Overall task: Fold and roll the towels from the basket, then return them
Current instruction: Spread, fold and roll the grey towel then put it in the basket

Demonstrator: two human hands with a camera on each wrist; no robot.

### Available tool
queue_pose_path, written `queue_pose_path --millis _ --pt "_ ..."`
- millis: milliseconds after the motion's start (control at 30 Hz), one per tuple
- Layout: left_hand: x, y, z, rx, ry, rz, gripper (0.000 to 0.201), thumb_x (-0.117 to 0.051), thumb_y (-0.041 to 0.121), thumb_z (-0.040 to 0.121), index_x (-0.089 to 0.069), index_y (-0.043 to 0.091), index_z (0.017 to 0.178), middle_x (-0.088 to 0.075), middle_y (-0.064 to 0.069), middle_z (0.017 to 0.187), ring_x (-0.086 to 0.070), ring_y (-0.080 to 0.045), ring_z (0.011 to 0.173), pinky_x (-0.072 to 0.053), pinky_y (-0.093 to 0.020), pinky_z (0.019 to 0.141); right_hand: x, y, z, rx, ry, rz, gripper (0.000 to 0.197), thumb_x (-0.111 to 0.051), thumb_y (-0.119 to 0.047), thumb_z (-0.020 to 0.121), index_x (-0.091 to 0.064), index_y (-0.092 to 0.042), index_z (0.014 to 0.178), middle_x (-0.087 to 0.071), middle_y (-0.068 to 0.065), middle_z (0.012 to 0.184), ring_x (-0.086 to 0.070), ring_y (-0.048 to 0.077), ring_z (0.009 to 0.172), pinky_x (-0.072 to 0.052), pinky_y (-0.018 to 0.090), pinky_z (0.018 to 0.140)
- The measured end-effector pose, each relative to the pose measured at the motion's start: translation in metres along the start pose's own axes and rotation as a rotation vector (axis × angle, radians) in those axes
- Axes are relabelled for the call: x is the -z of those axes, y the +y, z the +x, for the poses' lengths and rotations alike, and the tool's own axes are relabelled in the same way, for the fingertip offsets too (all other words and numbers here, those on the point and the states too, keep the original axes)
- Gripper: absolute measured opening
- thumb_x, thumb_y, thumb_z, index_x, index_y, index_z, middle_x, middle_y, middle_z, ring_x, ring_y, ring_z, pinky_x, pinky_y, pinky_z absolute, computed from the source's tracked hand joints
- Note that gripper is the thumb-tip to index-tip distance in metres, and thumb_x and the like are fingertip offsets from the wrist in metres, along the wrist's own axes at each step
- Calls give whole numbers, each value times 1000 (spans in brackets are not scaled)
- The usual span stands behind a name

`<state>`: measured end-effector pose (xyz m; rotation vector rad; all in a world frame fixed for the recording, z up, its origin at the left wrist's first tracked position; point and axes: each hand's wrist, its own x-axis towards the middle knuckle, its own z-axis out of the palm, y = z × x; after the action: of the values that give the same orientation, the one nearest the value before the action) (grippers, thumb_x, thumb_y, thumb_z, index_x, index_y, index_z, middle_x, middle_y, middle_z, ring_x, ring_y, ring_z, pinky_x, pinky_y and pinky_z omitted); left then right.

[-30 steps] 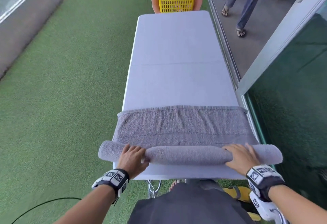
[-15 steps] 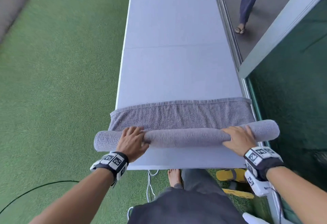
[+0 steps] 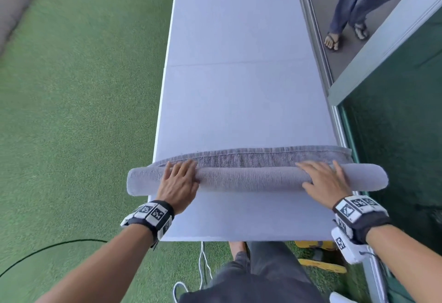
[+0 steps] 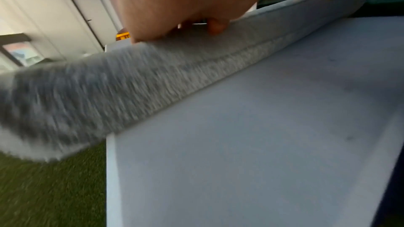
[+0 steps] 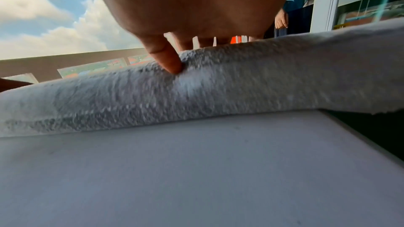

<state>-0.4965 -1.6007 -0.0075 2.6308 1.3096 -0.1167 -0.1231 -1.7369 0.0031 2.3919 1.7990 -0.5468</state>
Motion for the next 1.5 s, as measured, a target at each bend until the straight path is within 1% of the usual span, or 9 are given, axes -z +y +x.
queue_pose_path --millis 167,267,433,567,667,967,1200,1367,1500 --pt "-8 -2 -7 -18 -35 -4 74 -53 52 90 -27 17 149 -32 -2 152 -27 -20 142 -6 -45 119 -9 10 -6 32 85 -5 74 -57 -57 85 -25 -34 148 -31 -10 153 -24 15 143 9 46 114" --pt "-10 -3 -6 -45 4 6 62 -72 30 77 -52 17 134 -58 -2 131 -51 -21 124 -20 -47 115 -17 14 -11 81 57 -13 81 -80 -23 67 -45 -32 139 -54 -5 137 -46 19 130 -7 50 115" --pt "1 -3 25 -28 -7 24 43 -36 37 82 -60 15 110 -65 -3 107 -58 -26 103 -28 -45 107 11 9 36 17 72 -55 43 -58 -27 78 -63 -33 120 -66 -7 118 -54 19 113 -14 50 112" --pt "11 -10 56 93 -29 -62 67 -18 45 89 -21 18 150 -31 -6 152 -25 -26 141 1 -51 118 33 4 71 -34 178 -17 49 -30 -37 93 -44 -31 140 -45 -5 145 -40 18 132 -7 55 114" --pt "9 7 72 7 -112 -47 82 -20 69 88 -1 22 153 -11 -3 159 -8 -24 147 5 -50 118 27 -17 81 74 108 5 67 -44 -63 89 -30 -32 147 -34 -5 153 -29 16 140 2 53 114" --pt "3 -21 77 -55 -101 171 65 -57 40 89 -34 12 142 -51 -10 129 -49 -29 118 -25 -47 113 13 -10 96 98 20 -184 80 -63 -59 78 -31 -27 144 -41 -4 145 -37 17 134 -12 51 115" --pt "24 -81 46 171 -137 96 51 -65 36 85 -45 9 123 -56 -13 117 -55 -32 108 -37 -49 102 23 52 76 -158 -18 -177 78 -61 -63 77 -35 -25 140 -45 1 139 -43 24 127 -28 47 107" --pt "18 -6 27 485 -172 43 32 -47 28 95 -40 6 118 -51 -11 116 -51 -29 108 -40 -42 90 0 -12 30 -358 6 -174 67 -68 -59 75 -45 -12 117 -53 12 114 -52 32 104 -43 42 84" --pt "10 71 4 589 -292 -83 35 -42 34 96 -40 7 120 -50 -9 121 -50 -28 112 -41 -43 93 -22 -77 -6 -440 -140 50 90 -55 -66 78 -23 -11 142 -38 10 136 -39 30 122 -36 44 96"
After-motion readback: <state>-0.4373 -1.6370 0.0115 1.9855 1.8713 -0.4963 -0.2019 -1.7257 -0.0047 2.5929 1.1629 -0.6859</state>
